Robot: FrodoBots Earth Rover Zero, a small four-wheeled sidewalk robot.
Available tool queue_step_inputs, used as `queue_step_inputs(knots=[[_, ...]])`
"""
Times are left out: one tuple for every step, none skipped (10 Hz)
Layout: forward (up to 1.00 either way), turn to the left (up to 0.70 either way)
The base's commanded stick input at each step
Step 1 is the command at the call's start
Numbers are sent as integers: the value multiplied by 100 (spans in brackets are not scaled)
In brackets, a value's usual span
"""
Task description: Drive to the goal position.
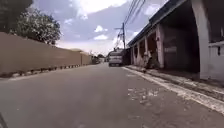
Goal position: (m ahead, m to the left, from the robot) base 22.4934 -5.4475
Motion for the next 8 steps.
queue_step_inputs(knots=[[100,1],[100,1],[100,1],[100,1],[100,1],[100,1],[100,1],[100,1]])
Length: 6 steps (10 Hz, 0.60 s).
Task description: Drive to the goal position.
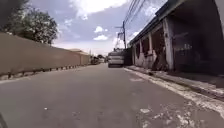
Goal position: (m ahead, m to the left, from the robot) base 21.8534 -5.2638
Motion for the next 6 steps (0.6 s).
queue_step_inputs(knots=[[100,1],[100,1],[100,1],[100,1],[100,1],[100,1]])
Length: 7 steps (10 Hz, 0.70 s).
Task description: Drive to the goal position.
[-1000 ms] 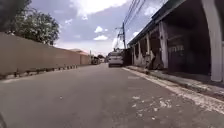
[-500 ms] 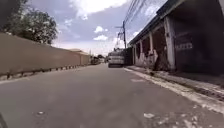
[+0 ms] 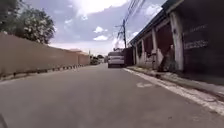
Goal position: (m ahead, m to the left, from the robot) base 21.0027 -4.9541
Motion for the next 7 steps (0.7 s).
queue_step_inputs(knots=[[100,1],[100,1],[100,1],[100,1],[100,1],[100,1],[100,1]])
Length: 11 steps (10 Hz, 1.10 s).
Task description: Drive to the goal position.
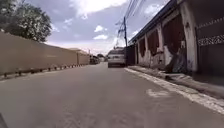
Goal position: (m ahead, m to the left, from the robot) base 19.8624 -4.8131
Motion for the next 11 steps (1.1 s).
queue_step_inputs(knots=[[100,1],[100,1],[100,1],[100,1],[100,1],[100,1],[100,1],[100,2],[100,7],[100,20],[100,34]])
